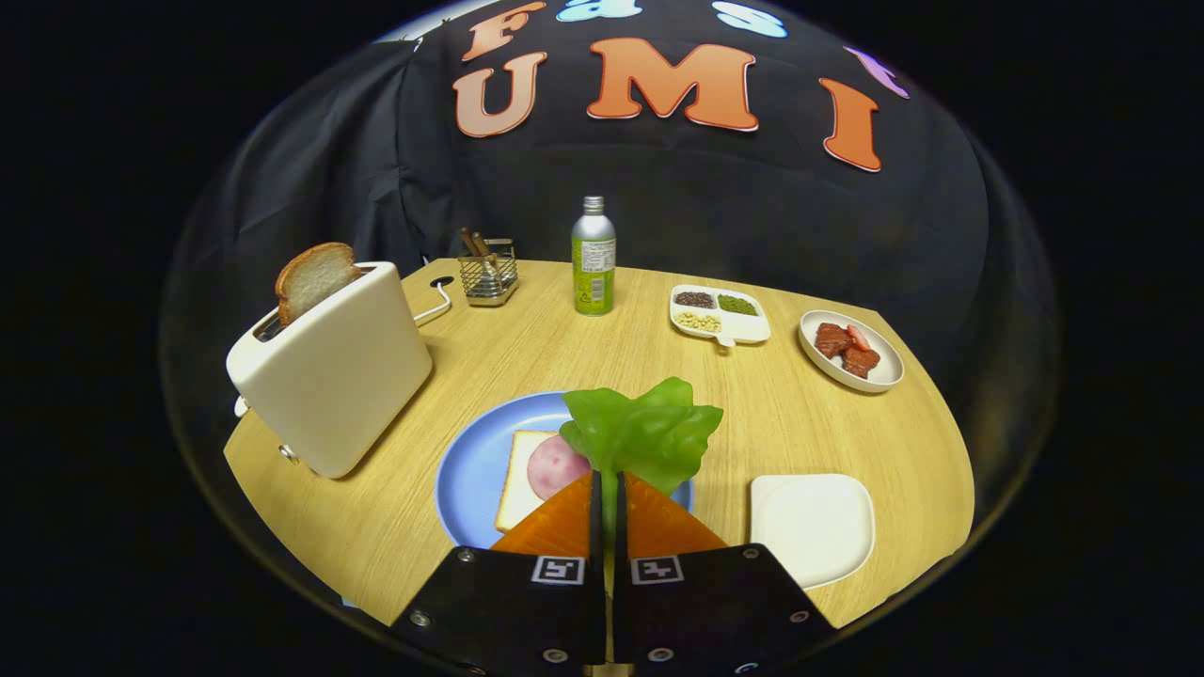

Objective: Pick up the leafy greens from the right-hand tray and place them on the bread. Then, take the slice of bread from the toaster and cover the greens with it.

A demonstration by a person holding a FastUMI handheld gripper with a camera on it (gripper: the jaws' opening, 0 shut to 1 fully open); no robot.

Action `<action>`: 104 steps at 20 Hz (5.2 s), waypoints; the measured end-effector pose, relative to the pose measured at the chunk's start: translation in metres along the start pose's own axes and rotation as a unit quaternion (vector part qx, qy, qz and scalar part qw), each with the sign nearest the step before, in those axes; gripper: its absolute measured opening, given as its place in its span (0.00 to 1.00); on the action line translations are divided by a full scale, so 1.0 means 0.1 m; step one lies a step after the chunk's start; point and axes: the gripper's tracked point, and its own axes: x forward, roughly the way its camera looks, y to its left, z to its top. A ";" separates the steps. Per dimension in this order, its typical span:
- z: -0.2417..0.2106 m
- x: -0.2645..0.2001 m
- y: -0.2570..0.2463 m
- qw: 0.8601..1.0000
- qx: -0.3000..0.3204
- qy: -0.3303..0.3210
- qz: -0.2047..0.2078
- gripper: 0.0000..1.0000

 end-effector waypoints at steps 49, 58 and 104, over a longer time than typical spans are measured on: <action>0.87 -0.01 0.62 0.999 0.022 -0.025 -0.035 0.98; 1.60 -0.16 1.48 0.997 -0.008 -0.076 0.019 0.98; 1.71 -0.03 2.56 0.995 -0.018 -0.065 0.075 0.06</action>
